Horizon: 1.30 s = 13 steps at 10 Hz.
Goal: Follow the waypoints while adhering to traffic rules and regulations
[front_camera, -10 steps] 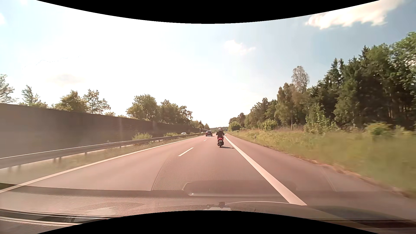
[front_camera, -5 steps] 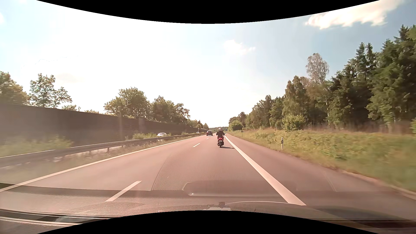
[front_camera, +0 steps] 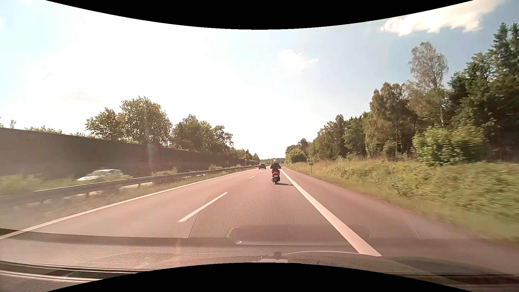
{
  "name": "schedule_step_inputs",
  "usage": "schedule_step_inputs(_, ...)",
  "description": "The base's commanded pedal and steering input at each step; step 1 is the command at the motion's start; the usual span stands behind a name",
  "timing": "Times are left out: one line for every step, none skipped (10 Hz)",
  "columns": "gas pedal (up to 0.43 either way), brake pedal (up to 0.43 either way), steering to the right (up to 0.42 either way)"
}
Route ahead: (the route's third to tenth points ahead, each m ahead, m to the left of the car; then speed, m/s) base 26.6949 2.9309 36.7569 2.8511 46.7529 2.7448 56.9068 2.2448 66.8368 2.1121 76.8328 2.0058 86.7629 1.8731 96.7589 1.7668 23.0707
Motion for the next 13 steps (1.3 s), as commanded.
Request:
schedule_step_inputs(0.209, 0.012, 0.0)
schedule_step_inputs(0.209, 0.012, 0.001)
schedule_step_inputs(0.197, 0.012, 0.001)
schedule_step_inputs(0.177, 0.012, 0.001)
schedule_step_inputs(0.177, 0.012, 0.002)
schedule_step_inputs(0.169, 0.012, 0.002)
schedule_step_inputs(0.169, 0.012, 0.002)
schedule_step_inputs(0.157, 0.012, 0.002)
schedule_step_inputs(0.157, 0.012, 0.002)
schedule_step_inputs(0.157, 0.012, 0.002)
schedule_step_inputs(0.157, 0.012, 0.002)
schedule_step_inputs(0.157, 0.012, 0.001)
schedule_step_inputs(0.157, 0.012, 0.002)
